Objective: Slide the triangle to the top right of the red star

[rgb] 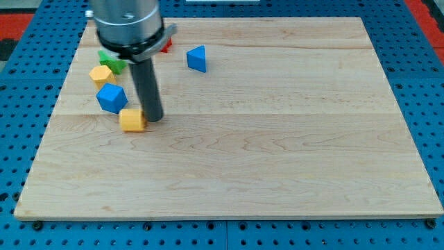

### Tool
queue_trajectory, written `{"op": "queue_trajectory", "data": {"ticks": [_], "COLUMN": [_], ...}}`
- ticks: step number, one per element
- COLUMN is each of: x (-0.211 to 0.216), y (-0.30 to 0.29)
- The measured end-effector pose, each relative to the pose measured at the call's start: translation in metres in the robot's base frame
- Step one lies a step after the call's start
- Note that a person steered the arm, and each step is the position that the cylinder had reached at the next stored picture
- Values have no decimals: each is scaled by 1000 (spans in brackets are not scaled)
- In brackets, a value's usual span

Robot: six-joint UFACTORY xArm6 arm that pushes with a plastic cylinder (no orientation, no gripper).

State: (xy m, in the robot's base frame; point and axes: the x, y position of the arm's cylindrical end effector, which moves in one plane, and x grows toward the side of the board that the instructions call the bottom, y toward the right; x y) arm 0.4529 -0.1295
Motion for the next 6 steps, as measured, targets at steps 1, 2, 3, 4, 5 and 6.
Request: {"op": "queue_trajectory", "data": {"ticks": [1,2,3,4,5,6], "x": [1,1,-35,-54,-135,-209], "y": [-12,20,61,71,101,91]}}
